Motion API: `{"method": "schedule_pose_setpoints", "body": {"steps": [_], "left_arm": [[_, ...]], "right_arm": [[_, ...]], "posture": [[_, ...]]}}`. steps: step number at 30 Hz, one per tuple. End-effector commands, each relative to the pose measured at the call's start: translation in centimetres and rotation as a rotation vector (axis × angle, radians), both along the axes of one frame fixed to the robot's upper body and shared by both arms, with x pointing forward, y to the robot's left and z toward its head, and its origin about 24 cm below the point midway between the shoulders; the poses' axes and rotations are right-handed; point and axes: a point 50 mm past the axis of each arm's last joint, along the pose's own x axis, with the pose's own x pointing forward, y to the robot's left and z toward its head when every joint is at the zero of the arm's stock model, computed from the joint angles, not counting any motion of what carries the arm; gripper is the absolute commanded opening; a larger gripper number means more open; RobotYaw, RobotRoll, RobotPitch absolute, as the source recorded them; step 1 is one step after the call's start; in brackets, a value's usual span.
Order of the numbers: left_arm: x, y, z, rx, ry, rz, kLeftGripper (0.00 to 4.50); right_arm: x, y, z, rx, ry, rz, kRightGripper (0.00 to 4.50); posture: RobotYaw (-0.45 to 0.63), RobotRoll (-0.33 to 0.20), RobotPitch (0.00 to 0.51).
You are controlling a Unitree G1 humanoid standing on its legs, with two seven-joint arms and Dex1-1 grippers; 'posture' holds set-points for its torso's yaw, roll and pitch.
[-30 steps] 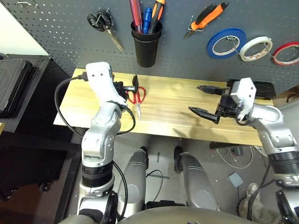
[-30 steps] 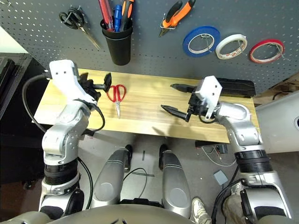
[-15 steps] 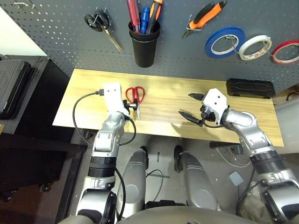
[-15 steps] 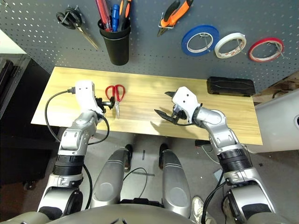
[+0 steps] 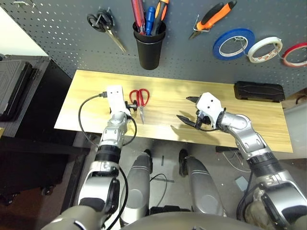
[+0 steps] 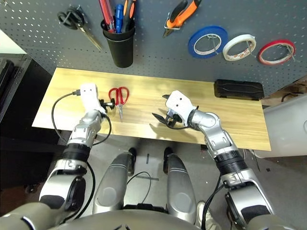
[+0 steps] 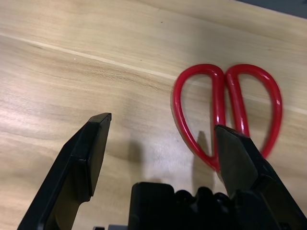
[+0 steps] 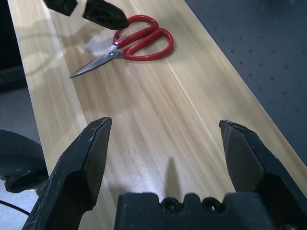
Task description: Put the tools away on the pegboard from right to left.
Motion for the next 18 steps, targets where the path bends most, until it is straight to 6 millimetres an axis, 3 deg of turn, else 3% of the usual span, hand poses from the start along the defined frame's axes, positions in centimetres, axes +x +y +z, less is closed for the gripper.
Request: {"method": "schedule_pose_setpoints", "body": {"steps": [1, 8, 9, 11, 18], "left_arm": [[0.0, 0.5, -1.3, 0.005, 0.047, 0.053, 4.47], [0.6, 0.4, -2.1, 0.011, 0.109, 0.075, 4.47], [0.6, 0.2, -2.3, 0.011, 0.121, 0.069, 4.31], [0.5, 0.0, -2.7, 0.004, 0.141, 0.065, 3.84], [0.3, 0.0, -2.8, -0.025, 0.124, 0.077, 1.23]], "right_arm": [[-0.5, 0.5, -0.5, -0.005, 0.01, 0.016, 4.5], [-0.3, 0.7, 0.6, -0.003, -0.027, 0.017, 4.5], [-0.4, 0.7, 0.7, -0.003, -0.029, 0.018, 4.5], [-0.4, 0.6, 0.9, -0.003, -0.031, 0.022, 4.5], [-0.5, 0.3, 1.2, -0.02, -0.015, 0.06, 4.5]], "posture": [[0.18, 0.0, 0.354], [0.15, 0.0, 0.348], [0.15, 0.0, 0.346], [0.15, 0.0, 0.344], [0.16, 0.0, 0.338]]}}
